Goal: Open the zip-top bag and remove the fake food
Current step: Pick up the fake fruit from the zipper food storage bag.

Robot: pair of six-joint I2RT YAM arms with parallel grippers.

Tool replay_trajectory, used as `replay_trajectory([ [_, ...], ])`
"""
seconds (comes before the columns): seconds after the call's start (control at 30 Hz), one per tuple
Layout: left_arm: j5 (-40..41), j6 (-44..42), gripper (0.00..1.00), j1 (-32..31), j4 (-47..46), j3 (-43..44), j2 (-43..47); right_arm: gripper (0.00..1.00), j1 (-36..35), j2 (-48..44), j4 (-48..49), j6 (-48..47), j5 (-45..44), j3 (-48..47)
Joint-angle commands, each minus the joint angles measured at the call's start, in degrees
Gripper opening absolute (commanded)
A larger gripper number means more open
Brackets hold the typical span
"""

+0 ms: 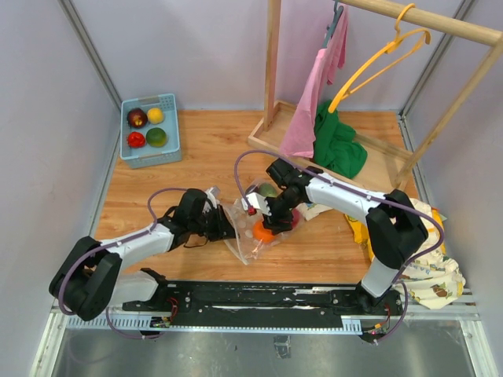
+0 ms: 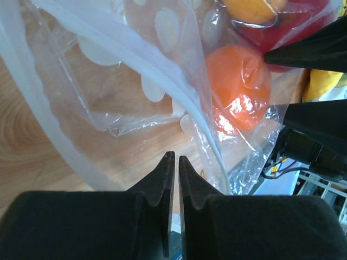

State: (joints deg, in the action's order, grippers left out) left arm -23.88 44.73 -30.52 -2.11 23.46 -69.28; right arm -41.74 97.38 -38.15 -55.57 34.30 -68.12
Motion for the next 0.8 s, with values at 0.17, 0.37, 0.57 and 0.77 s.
replay_trajectory([
  [0.17,-4.15,0.25,0.14,-0.33,-12.06,-1.31,-3.93,0.60,0.80,0.56,-6.63,-4.12,-1.59,-0.07],
  [0.37,-6.06,1.27,0.16,-0.33,-16.42,-2.03,-7.27,0.43,0.70,4.83,-6.28,-0.55,-0.94,-2.92],
  [0.57,-6.36,3.31,0.28,-0.33,-20.61,-3.97,-8.80,0.19,0.61,8.08,-6.07,3.65,-0.03,-5.64],
  [0.77,-5.52,4.25,0.47,-0.33,-21.62,-5.23,-7.43,0.05,0.25,8.93,-4.99,6.68,1.11,-6.37],
])
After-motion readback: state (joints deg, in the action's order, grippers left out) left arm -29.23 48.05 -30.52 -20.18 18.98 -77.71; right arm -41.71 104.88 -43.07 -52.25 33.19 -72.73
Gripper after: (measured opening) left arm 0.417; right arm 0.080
